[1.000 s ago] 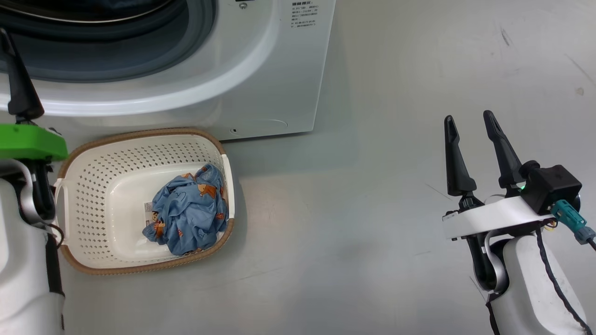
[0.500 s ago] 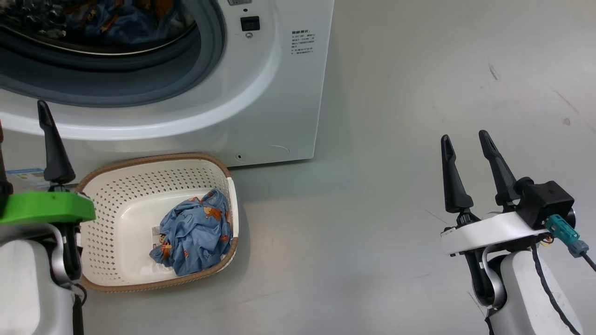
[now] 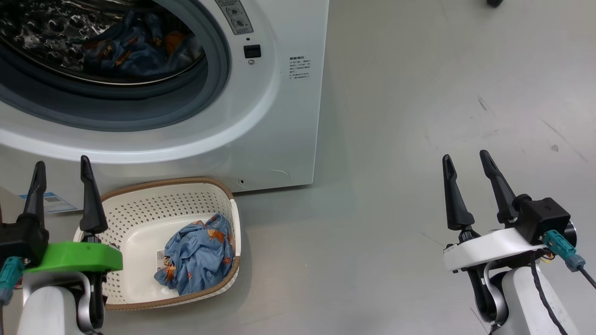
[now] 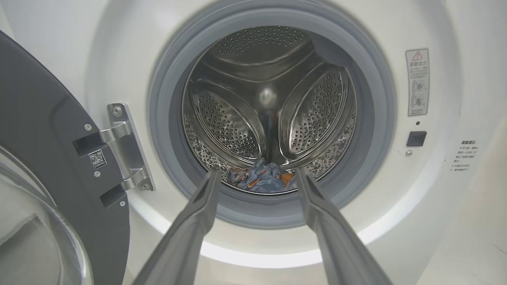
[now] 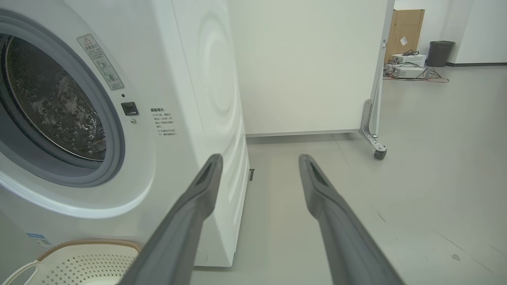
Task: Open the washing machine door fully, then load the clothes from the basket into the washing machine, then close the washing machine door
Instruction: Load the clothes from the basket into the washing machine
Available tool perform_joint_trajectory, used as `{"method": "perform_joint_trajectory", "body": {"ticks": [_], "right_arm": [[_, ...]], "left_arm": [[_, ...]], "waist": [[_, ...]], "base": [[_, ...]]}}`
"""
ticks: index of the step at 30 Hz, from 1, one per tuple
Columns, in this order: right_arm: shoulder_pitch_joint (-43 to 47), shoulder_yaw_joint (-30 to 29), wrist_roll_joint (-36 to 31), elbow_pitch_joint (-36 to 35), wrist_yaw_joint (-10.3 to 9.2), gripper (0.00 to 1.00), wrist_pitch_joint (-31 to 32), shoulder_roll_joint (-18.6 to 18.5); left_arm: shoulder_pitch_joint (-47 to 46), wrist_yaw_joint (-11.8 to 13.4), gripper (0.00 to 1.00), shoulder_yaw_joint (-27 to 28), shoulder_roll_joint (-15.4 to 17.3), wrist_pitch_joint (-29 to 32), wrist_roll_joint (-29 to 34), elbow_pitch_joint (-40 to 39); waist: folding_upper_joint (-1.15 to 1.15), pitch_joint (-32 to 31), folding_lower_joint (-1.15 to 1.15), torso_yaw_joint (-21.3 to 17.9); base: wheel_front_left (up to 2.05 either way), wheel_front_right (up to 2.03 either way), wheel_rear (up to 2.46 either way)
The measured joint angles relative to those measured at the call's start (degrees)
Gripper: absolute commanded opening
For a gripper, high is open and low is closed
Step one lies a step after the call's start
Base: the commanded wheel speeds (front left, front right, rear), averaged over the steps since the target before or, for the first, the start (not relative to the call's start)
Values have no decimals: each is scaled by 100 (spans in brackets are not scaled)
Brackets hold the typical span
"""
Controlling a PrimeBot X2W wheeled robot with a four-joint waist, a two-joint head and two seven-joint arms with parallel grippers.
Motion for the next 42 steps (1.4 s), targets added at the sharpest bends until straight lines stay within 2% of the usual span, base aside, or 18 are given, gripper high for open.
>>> {"method": "perform_joint_trajectory", "body": {"ticks": [22,42], "right_arm": [[282,-16,0,-38,1,100,0,-1],[512,-36,-1,-55,1,100,0,-1]], "left_arm": [[1070,71,100,-165,-23,1,77,-345],[1395,145,100,-259,-32,4,56,-532]], "waist": [[0,-368,0,29],[0,-524,0,45]], "base": [[0,0,0],[0,0,0]]}}
